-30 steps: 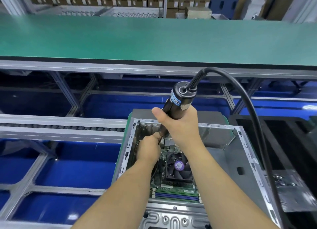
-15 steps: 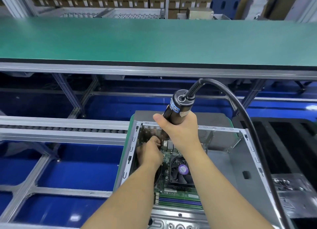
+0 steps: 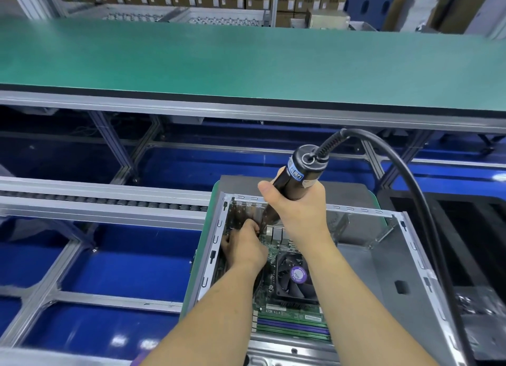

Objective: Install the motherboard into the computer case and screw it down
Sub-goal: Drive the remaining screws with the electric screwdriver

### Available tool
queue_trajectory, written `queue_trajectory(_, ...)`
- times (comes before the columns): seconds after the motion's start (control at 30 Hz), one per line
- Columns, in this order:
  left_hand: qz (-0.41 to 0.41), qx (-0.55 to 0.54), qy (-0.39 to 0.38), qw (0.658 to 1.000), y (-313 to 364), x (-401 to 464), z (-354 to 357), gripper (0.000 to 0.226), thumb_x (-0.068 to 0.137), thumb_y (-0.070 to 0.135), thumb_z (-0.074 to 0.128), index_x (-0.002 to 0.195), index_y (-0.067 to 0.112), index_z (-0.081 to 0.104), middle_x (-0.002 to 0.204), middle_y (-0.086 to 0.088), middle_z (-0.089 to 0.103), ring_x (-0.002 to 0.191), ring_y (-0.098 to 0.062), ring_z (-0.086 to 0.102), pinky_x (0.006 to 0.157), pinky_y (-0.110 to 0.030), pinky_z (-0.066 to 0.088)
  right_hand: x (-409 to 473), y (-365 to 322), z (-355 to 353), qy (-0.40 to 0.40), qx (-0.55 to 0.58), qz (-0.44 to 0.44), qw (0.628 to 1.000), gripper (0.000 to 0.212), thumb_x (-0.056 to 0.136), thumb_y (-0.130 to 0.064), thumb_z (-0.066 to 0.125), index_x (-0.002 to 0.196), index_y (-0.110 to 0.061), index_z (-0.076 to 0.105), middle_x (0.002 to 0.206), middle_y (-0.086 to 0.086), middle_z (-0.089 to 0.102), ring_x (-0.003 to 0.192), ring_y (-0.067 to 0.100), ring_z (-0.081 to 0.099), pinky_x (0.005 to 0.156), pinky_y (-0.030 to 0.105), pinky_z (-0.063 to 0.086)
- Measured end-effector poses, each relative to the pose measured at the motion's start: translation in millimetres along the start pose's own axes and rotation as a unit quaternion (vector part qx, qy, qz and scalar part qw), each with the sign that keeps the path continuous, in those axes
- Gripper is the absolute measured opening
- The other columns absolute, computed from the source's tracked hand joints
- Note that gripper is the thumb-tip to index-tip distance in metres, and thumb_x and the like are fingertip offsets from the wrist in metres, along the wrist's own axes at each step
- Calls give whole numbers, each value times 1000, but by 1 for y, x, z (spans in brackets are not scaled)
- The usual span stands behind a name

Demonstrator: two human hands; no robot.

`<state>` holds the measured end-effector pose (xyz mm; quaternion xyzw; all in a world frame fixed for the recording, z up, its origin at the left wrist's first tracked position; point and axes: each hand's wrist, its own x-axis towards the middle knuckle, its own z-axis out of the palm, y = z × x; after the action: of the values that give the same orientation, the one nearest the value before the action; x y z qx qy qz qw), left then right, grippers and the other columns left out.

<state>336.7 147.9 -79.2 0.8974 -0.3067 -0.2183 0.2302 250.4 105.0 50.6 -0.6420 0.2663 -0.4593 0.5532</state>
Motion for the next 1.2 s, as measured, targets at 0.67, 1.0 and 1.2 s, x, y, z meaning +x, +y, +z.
queue_trajectory(0.67,-22,-15,-25,999,9,-11,-13,37,78,12,52,109,32,52,111,1,62,122,-26,48,93,-26,25,-3,-2,-1,-2,-2,-1,1000,48,67,-43,79,75,-1,59,65,7,61,64,16,56,63,33,53)
queue_trajectory(1.0,28,199,-217,955,22,-32,-60,29,94,10,44,118,1,58,105,-12,59,96,-26,63,71,-32,51,4,-4,6,-103,-31,-3,994,34,72,-41,76,71,-11,60,61,-1,59,61,11,54,62,23,50)
queue_trajectory(1.2,77,317,-239,914,3,-58,-55,36,93,10,43,126,2,56,131,-18,53,110,-31,56,88,-38,49,13,-4,16,-116,-62,1,991,27,84,-15,80,70,-17,58,59,-14,59,56,2,52,60,14,46)
